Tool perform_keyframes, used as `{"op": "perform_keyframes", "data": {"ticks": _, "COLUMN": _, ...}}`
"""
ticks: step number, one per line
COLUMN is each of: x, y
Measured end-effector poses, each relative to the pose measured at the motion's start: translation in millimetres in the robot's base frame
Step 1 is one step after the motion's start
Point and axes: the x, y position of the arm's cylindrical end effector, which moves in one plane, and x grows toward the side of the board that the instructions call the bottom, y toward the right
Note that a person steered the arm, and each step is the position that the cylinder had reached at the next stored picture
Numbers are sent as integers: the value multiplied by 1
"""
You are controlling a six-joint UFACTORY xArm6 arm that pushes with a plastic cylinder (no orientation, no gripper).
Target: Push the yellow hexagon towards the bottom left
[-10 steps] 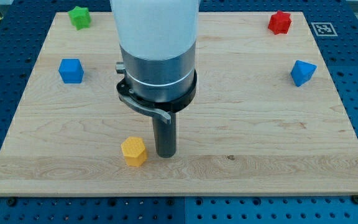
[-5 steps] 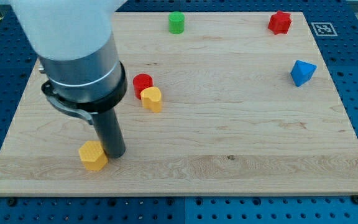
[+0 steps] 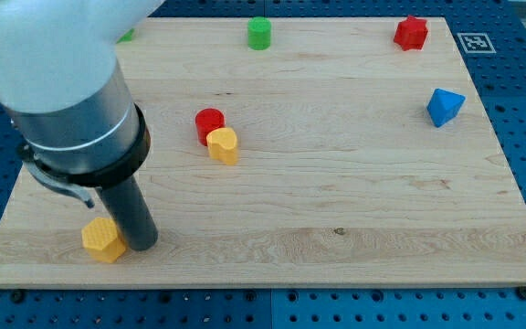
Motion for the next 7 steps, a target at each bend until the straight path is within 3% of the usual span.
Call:
{"op": "perform_keyframes", "data": {"ticks": 2, "x": 14, "y": 0}}
{"op": "perform_keyframes", "data": {"ticks": 4, "x": 2, "y": 9}}
{"op": "perform_keyframes", "data": {"ticks": 7, "x": 2, "y": -27}}
